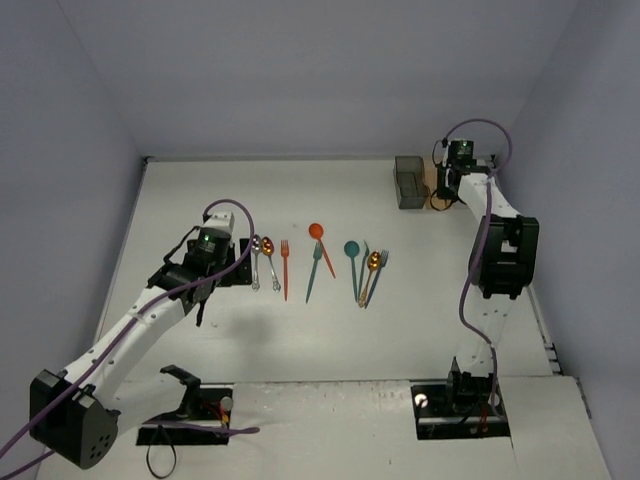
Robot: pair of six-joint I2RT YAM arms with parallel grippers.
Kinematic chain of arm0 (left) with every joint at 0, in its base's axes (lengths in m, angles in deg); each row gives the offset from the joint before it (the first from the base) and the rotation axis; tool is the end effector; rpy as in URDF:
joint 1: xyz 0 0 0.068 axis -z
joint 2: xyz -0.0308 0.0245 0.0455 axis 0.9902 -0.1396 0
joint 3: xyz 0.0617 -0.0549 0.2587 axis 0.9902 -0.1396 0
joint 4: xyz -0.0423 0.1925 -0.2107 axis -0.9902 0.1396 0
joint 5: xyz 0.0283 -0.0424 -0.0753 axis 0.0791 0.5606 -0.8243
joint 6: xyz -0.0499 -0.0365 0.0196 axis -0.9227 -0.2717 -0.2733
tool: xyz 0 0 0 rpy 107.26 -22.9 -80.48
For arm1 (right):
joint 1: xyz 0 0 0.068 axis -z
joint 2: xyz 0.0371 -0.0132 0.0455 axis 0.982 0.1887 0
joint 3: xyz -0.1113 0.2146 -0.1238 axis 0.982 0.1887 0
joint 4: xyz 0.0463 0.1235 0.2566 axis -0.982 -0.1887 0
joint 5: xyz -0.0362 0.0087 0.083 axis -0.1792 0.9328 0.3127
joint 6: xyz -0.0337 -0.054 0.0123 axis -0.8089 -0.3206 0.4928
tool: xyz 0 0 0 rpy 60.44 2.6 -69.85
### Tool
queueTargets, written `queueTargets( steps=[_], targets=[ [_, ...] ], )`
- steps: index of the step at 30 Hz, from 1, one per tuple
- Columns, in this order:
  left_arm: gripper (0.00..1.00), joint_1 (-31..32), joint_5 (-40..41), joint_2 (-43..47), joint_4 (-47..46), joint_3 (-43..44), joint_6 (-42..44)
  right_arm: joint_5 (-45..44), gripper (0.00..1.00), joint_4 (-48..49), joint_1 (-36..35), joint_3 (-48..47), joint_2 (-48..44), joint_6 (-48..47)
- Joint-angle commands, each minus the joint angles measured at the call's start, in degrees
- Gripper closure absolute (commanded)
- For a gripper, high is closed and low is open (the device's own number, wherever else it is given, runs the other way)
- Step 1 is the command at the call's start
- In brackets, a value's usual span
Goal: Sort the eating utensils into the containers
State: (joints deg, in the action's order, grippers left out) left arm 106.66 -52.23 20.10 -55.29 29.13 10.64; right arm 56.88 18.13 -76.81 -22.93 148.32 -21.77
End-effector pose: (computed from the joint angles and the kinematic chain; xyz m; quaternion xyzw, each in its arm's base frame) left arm 0.2412 -0.1023 0.2617 -0.0305 0.9073 -0.1077 0.4053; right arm 0.5276 -0.0229 0.2114 -0.0033 0.8889 -0.0385 0.4565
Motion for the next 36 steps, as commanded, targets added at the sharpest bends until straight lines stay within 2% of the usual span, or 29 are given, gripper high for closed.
queueTargets(
  steps=[1,3,4,6,11,16,19,28,32,36],
  targets=[
    [0.22,-0.3,-0.5,-0.2,-3.5,0.8,0.5,1.0,0.92,0.9,-0.2,-4.9,-0.5,-1.9],
    [0.22,-0.3,-1.2,-1.1,-3.6,1.1,0.5,1.2,0.82,0.6,-0.2,-5.1,-0.3,-2.0],
    [0.22,-0.3,-1.7,-1.7,-3.8,1.1,0.3,1.2,0.74,0.5,-0.2,-5.3,-0.4,-2.2],
    [0.22,-0.3,-2.1,-2.3,-4.0,1.3,0.3,0.8,0.65,0.3,-0.3,-5.2,-1.2,-2.0],
    [0.22,-0.3,-3.1,-2.8,-4.4,1.2,0.5,-0.7,0.53,-0.1,-1.0,-4.4,-5.8,-1.4],
    [0.22,-0.3,-3.7,-2.9,-4.4,1.3,1.0,-2.1,0.49,-0.2,-1.9,-0.1,-15.0,5.2],
    [0.22,-0.3,-4.0,-3.0,-4.6,1.6,1.4,-4.0,0.48,0.0,-4.8,6.1,-20.5,9.2],
    [0.22,-0.3,-5.8,-3.6,-4.7,3.1,3.0,-8.4,0.46,0.4,-16.9,29.5,-32.6,29.3],
    [0.22,-0.3,-6.3,-2.7,-5.2,2.6,2.9,-11.4,0.47,2.8,-24.6,40.3,-35.5,37.2],
    [0.22,-0.3,-5.8,-1.8,-4.4,2.6,3.9,-11.5,0.49,6.0,-30.3,46.5,-37.1,43.5]
  ],
)
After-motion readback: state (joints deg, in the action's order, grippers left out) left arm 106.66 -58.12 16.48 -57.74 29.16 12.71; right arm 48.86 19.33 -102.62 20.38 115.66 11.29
